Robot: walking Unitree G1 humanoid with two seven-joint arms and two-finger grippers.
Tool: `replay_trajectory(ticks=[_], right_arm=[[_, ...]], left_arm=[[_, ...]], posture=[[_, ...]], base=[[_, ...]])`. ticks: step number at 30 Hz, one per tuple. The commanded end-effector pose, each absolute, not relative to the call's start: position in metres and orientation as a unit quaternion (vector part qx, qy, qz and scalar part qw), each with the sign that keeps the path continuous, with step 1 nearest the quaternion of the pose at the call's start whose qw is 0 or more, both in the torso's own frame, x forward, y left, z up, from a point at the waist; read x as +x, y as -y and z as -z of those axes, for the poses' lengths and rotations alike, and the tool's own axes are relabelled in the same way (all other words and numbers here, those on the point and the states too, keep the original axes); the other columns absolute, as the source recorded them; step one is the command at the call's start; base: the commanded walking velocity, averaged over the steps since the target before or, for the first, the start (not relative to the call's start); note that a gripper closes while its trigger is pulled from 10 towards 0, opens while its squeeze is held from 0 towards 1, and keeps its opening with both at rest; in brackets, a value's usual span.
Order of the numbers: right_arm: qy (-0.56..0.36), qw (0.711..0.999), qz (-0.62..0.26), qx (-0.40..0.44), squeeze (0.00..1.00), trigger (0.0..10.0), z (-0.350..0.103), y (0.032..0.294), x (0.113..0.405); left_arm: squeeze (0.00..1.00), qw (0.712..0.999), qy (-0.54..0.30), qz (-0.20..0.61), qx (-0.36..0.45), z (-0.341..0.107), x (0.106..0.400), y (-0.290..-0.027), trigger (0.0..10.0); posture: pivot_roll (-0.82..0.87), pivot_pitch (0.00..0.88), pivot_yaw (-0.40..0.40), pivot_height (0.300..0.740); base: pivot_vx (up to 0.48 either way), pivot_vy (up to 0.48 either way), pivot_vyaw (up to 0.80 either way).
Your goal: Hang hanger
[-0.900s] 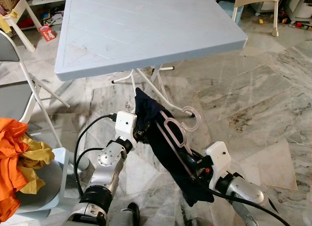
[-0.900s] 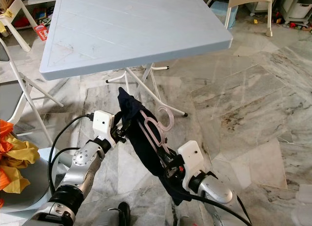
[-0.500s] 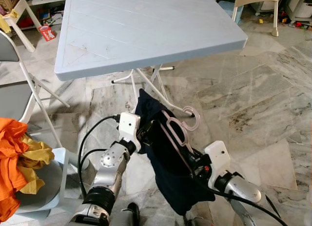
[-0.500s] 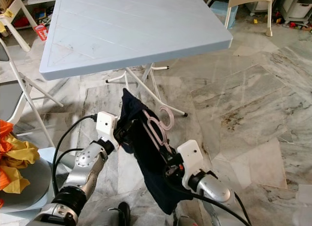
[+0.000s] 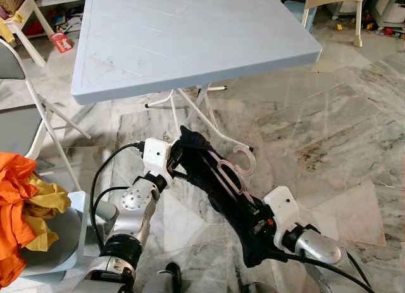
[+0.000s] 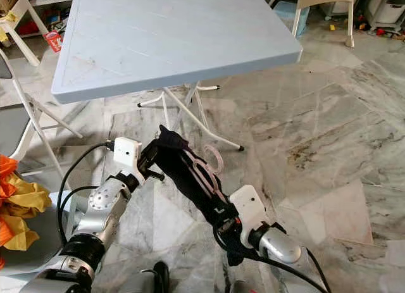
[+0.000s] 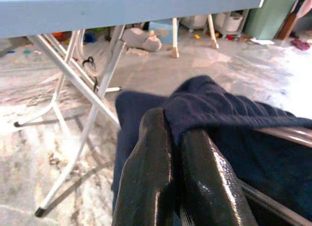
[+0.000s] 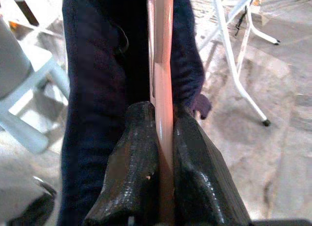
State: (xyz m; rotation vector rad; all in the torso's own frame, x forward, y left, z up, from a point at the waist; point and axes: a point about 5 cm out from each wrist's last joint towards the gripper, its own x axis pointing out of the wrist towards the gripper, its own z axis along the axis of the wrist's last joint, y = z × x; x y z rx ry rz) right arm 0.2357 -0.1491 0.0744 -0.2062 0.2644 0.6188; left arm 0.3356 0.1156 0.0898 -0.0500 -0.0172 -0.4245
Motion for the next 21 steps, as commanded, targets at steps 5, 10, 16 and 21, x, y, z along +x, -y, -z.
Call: replay_trajectory(ticks=[5, 10, 16, 21], right_arm=[[-0.158, 0.927, -0.295, -0.17, 0.0, 10.0, -0.064, 0.172, 0.23], [-0.175, 0.916, -0.282, -0.226, 0.0, 10.0, -0.058, 0.188, 0.229], [-0.17, 0.904, -0.293, -0.261, 0.0, 10.0, -0.059, 0.199, 0.227], [-0.168, 0.899, -0.3, -0.272, 0.0, 10.0, -0.069, 0.222, 0.222]], left_arm=[[0.0, 0.985, 0.009, 0.169, -0.01, -0.093, 0.342, -0.137, 0.0], [0.0, 0.987, 0.006, 0.16, -0.005, -0.094, 0.344, -0.143, 0.0], [0.0, 0.988, -0.005, 0.157, 0.002, -0.091, 0.344, -0.146, 0.0], [0.0, 0.988, -0.017, 0.155, 0.006, -0.085, 0.343, -0.148, 0.0]], posture=[[-0.15, 0.198, 0.057, 0.74], [-0.15, 0.2, 0.059, 0.74], [-0.15, 0.2, 0.061, 0.74], [-0.15, 0.203, 0.063, 0.74]], base=[[0.0, 0.0, 0.0], [0.0, 0.0, 0.0], [0.0, 0.0, 0.0], [0.0, 0.0, 0.0]])
